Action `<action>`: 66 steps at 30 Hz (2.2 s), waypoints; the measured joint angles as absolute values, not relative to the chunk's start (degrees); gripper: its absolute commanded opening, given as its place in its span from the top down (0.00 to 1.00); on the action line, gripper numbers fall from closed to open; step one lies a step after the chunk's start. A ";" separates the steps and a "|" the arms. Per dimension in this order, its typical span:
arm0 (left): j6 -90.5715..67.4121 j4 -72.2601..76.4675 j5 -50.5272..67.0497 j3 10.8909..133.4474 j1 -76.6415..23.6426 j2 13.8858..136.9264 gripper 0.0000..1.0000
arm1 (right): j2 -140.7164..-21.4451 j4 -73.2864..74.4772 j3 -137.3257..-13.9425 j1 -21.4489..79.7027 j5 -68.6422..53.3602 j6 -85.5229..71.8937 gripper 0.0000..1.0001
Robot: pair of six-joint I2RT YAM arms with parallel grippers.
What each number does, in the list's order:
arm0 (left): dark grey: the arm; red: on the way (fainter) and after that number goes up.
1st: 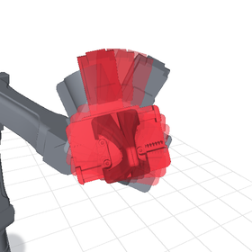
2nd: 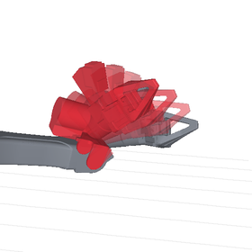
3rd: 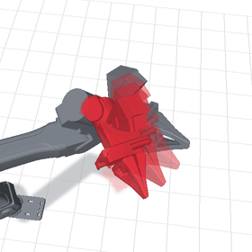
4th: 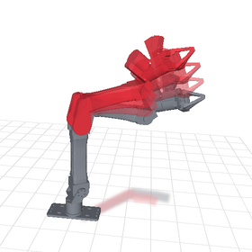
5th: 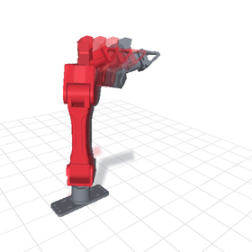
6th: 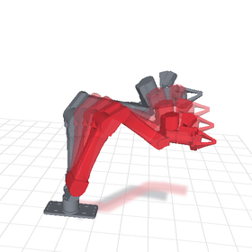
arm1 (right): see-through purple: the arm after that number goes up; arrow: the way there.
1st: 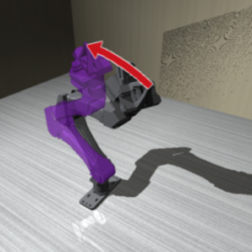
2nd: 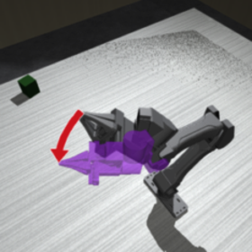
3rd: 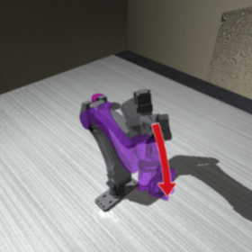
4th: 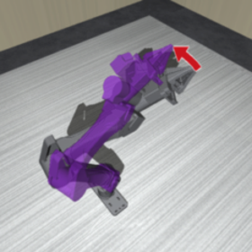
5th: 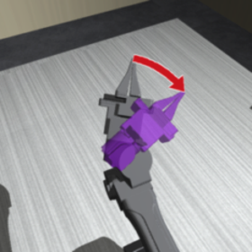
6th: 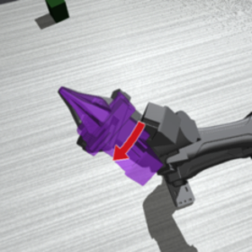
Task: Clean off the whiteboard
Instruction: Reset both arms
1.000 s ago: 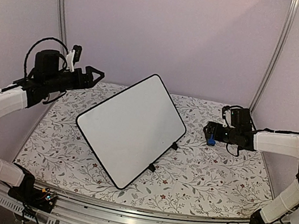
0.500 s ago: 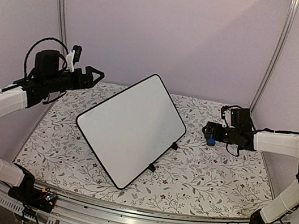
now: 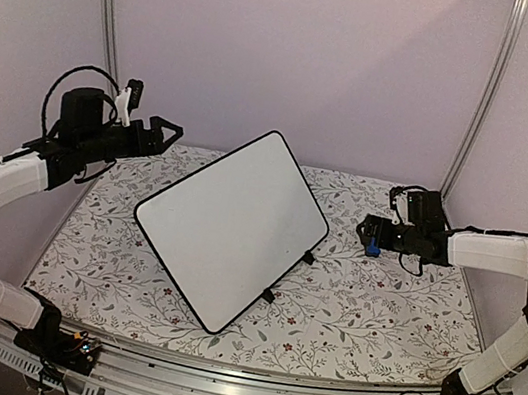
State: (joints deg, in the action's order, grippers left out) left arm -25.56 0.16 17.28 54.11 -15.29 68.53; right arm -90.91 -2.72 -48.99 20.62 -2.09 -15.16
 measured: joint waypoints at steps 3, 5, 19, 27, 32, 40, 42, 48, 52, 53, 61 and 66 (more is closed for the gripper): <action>-25.54 0.16 17.28 54.11 -15.29 68.53 0.00 | -90.91 -2.72 -48.99 20.64 -2.11 -15.11 0.01; -25.54 0.16 17.28 54.11 -15.29 68.53 0.00 | -90.91 -2.72 -48.99 20.64 -2.11 -15.11 0.01; -25.52 0.16 17.28 54.11 -15.29 68.53 0.00 | -90.91 -2.72 -48.99 20.64 -2.15 -14.96 0.01; -25.54 0.16 17.32 54.11 -15.29 68.53 0.00 | -90.91 -2.70 -48.99 20.64 -2.20 -14.96 0.01; -25.54 0.16 17.39 54.11 -15.29 68.51 0.00 | -90.83 -2.68 -48.99 20.62 -2.28 -14.96 0.01; -25.54 0.16 17.58 54.11 -15.29 68.51 0.00 | -90.74 -2.66 -49.01 20.62 -2.31 -14.96 0.01; -25.54 0.16 17.67 54.11 -15.29 68.53 0.00 | -90.74 -2.66 -49.04 20.62 -2.31 -14.96 0.01; -25.54 0.19 18.00 54.11 -15.29 68.53 0.00 | -90.74 -2.61 -49.23 20.56 -2.31 -14.98 0.01; -25.56 0.19 18.24 54.08 -15.29 68.53 0.00 | -90.74 -2.61 -49.23 20.47 -2.33 -14.98 0.01; -25.54 0.19 18.37 54.08 -15.29 68.53 0.00 | -90.74 -2.61 -49.23 20.45 -2.31 -15.00 0.01; -25.54 0.19 18.81 54.08 -15.29 68.53 0.00 | -90.74 -2.61 -49.23 20.18 -2.31 -15.00 0.01; -25.56 0.19 18.81 54.08 -15.29 68.53 0.00 | -90.74 -2.61 -49.23 20.18 -2.31 -15.00 0.01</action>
